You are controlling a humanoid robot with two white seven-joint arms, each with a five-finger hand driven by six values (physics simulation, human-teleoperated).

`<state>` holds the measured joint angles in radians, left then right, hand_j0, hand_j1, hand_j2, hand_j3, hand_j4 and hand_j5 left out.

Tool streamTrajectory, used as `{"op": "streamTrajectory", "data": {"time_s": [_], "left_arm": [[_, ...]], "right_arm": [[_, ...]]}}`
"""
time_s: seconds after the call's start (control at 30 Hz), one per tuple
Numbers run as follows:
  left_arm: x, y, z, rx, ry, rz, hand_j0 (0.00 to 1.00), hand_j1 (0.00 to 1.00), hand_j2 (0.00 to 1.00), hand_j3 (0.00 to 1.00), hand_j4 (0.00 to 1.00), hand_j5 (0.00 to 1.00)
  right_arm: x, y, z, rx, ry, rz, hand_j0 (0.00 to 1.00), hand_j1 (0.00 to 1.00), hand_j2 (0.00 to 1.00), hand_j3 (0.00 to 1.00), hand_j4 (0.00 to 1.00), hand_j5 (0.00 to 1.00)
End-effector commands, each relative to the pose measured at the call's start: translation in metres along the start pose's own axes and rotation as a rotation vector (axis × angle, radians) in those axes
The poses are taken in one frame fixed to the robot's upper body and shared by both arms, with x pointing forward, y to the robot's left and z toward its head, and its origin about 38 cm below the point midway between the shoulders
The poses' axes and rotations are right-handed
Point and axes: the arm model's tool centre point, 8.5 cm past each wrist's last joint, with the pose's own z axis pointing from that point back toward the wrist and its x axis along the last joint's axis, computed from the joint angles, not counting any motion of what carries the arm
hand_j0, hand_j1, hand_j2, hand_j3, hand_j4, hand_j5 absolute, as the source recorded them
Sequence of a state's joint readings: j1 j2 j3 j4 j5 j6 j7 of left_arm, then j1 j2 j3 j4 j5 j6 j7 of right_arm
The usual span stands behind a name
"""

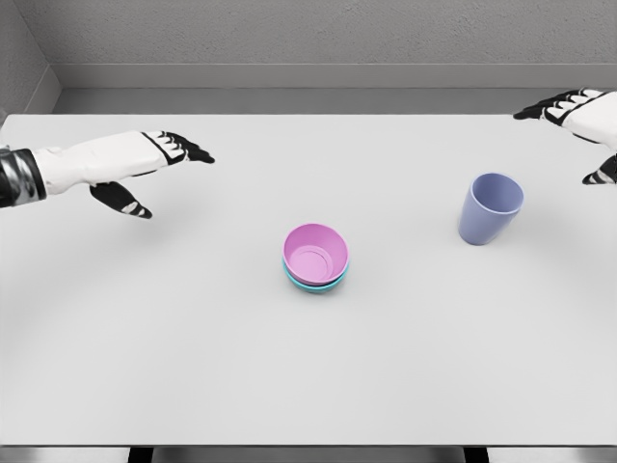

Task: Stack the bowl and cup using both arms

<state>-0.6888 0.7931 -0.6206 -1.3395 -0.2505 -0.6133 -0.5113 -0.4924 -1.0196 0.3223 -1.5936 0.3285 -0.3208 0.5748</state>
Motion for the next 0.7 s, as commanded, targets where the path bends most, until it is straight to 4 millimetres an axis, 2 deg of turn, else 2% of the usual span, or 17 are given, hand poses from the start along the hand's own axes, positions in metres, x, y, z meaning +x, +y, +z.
{"op": "streamTrajectory", "data": {"time_s": [0.0, 0.33, 0.67], "left_arm": [[-0.001, 0.001, 0.001, 0.006, 0.002, 0.005, 1.00, 1.00, 1.00, 1.00, 1.00, 1.00], [-0.002, -0.001, 0.003, 0.001, 0.009, 0.004, 1.00, 1.00, 1.00, 1.00, 1.00, 1.00], [-0.005, 0.001, 0.010, 0.012, 0.025, 0.004, 1.00, 1.00, 1.00, 1.00, 1.00, 1.00]], "right_arm": [[-0.004, 0.025, -0.013, 0.058, 0.000, -0.050, 1.00, 1.00, 1.00, 1.00, 1.00, 1.00], [-0.004, 0.036, -0.022, 0.073, -0.005, -0.083, 1.00, 1.00, 1.00, 1.00, 1.00, 1.00], [0.003, 0.038, -0.028, 0.086, -0.027, -0.083, 1.00, 1.00, 1.00, 1.00, 1.00, 1.00]]}}
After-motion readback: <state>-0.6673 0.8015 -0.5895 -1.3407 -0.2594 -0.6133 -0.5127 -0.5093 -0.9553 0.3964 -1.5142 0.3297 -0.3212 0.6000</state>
